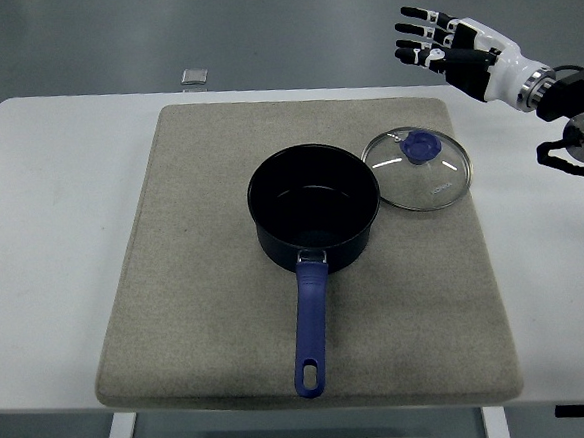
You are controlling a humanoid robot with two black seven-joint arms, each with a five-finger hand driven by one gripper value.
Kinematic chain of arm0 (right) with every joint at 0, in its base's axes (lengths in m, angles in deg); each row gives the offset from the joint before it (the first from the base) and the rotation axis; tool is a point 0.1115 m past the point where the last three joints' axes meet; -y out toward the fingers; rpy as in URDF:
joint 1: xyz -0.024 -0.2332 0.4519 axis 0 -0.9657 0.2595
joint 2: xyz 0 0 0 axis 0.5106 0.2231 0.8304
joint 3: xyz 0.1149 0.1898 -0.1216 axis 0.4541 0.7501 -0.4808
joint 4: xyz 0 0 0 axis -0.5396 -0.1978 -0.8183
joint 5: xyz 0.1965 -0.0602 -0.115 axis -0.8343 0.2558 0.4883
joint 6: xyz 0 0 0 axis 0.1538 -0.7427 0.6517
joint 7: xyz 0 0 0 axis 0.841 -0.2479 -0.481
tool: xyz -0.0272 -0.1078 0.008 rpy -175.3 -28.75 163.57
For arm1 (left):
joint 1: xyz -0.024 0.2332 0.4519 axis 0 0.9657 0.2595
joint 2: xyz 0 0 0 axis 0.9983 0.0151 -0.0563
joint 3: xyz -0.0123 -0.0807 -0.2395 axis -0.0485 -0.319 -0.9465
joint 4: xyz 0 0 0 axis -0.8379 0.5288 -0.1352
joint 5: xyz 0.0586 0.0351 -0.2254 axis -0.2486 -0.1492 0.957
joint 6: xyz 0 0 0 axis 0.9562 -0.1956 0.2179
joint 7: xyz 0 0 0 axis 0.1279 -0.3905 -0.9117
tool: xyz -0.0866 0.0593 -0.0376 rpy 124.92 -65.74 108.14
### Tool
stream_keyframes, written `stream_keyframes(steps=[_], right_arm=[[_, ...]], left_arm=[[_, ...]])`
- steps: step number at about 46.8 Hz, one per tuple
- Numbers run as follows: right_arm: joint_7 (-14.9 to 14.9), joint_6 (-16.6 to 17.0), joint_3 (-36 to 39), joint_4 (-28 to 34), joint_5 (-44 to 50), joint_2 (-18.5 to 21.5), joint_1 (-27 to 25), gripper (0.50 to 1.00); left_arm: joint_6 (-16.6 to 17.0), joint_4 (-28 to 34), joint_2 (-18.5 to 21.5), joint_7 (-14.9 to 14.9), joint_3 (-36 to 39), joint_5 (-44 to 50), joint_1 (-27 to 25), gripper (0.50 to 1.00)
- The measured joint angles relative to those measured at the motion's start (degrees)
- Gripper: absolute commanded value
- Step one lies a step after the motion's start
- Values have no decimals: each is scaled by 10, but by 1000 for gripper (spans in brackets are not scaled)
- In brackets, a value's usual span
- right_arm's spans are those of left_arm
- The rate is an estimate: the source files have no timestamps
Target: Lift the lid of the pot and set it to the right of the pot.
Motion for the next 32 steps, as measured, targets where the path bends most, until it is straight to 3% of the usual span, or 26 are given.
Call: stream_keyframes(steps=[9, 32], right_arm=[[0, -3, -1, 1, -89, 1, -15, 907], [-6, -11, 1, 2, -90, 12, -26, 907]], left_arm=[[0, 0, 0, 0, 0, 0, 0, 1000], [0, 0, 0, 0, 0, 0, 0, 1000]])
